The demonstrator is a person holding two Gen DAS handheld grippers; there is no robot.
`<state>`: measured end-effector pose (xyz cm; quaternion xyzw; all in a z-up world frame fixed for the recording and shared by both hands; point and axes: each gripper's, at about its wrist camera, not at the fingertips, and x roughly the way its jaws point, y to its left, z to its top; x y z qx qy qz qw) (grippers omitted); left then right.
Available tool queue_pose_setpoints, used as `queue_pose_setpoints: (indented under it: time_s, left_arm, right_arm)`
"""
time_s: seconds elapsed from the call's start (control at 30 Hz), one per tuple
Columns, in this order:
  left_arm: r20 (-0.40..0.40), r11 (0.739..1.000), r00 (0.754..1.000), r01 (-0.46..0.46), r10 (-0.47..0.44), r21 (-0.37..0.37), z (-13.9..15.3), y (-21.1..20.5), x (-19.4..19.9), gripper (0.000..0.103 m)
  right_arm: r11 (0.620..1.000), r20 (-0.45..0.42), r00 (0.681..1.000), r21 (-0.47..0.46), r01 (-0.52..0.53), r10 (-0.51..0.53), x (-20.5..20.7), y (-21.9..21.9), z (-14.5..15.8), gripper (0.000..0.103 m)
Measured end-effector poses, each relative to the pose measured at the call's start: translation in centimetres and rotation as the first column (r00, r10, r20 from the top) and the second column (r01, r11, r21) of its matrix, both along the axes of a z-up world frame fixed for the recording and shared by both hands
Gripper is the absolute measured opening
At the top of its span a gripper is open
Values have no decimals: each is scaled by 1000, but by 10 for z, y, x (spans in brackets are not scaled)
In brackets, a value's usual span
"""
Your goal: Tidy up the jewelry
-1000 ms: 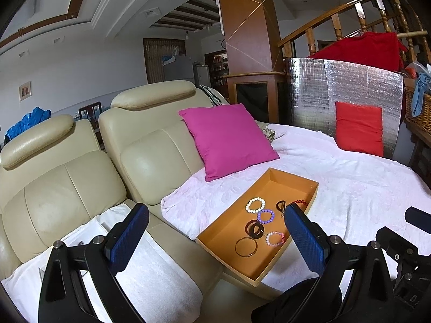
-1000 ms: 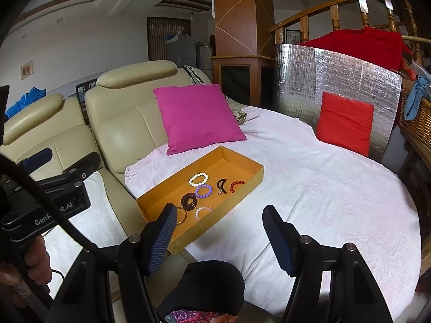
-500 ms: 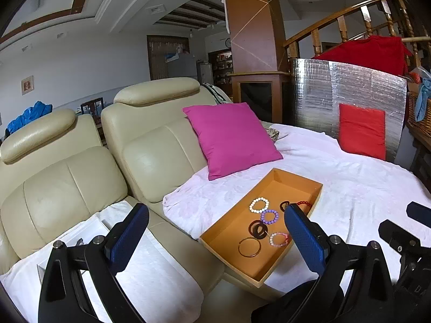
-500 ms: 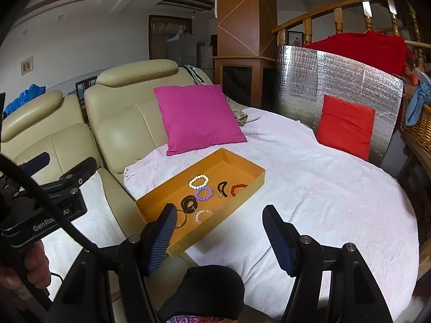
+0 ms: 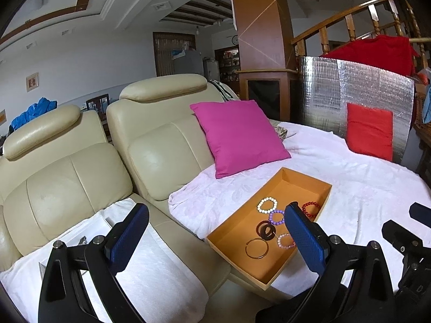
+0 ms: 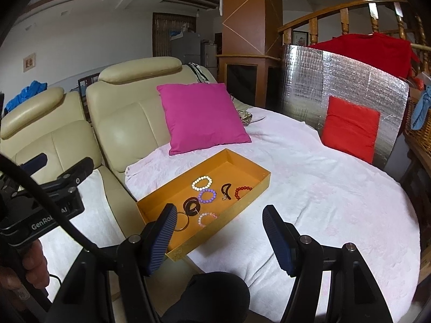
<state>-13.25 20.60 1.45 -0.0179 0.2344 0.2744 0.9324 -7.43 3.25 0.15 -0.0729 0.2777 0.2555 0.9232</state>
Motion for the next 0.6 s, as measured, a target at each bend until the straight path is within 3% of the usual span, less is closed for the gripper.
queue_pose_setpoints:
  time_s: [0.6]
  left_arm:
    - [-8, 1000, 1000, -16, 16, 3, 2, 3, 15, 100]
  right_arm:
    - [1000, -13, 1000, -1, -6, 6, 24, 5, -6, 70]
